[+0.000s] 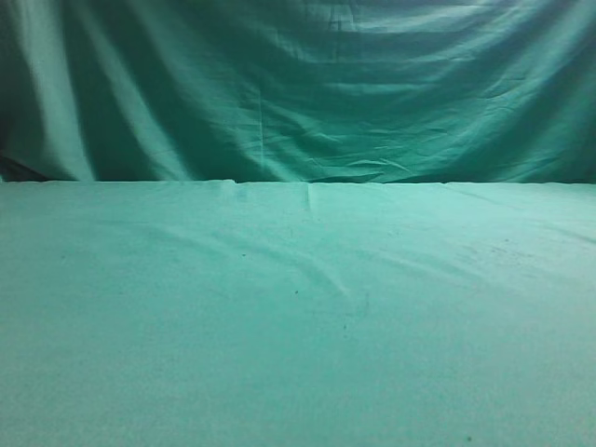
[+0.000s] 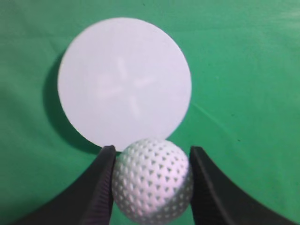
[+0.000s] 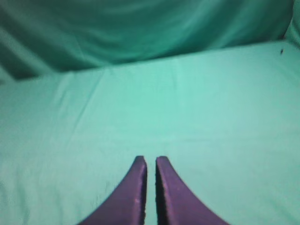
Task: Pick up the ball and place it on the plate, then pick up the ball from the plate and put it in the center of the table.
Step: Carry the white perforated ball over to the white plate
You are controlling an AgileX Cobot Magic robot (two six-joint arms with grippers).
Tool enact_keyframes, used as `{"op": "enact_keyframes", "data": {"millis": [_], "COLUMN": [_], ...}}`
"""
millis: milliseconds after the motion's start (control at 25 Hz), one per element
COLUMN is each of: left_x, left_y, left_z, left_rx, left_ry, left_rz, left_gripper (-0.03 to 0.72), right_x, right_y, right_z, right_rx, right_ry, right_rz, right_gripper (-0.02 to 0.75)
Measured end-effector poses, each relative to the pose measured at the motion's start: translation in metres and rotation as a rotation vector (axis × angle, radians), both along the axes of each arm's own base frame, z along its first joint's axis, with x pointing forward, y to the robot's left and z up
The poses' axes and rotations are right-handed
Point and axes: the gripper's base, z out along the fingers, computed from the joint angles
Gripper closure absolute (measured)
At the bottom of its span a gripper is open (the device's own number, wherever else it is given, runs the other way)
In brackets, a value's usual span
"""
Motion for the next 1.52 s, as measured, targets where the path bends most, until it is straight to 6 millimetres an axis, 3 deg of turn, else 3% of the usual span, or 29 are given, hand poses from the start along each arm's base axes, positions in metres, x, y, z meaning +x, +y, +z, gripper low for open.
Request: {"op": "enact_keyframes", "data": {"millis": [160, 360, 800, 1320, 1520], "left_x": [0.003, 0.006, 0.026, 0.036, 0.047], "left_y": [0.006, 0.018, 0.028, 0.028, 0.027], "left_z": [0.001, 0.000, -0.047, -0.058, -0.046], "left_rx": [0.006, 0.011, 0.060, 0.025, -0.023], "left_ry": [-0.045, -0.069, 0.024, -0.020, -0.043], "left_rz": [0.021, 0.061, 0.040, 0.075, 0.105], "left_gripper": [0.376, 0.376, 0.376, 0.376, 0.068], "right_x": [0.017, 0.021, 0.050, 0.053, 0.053], "right_y": [0.004, 0.006, 0.014, 0.022, 0.022], "right_z": [0.011, 0.011, 0.016, 0.012, 0.012], "right_rx": [-0.018, -0.067, -0.255, -0.282, -0.285], "right_ry": [0.123, 0.188, 0.409, 0.441, 0.440], "right_rz": [0.028, 0.073, 0.228, 0.293, 0.295], "right_gripper": [0.673, 0.673, 0.673, 0.673, 0.673]}}
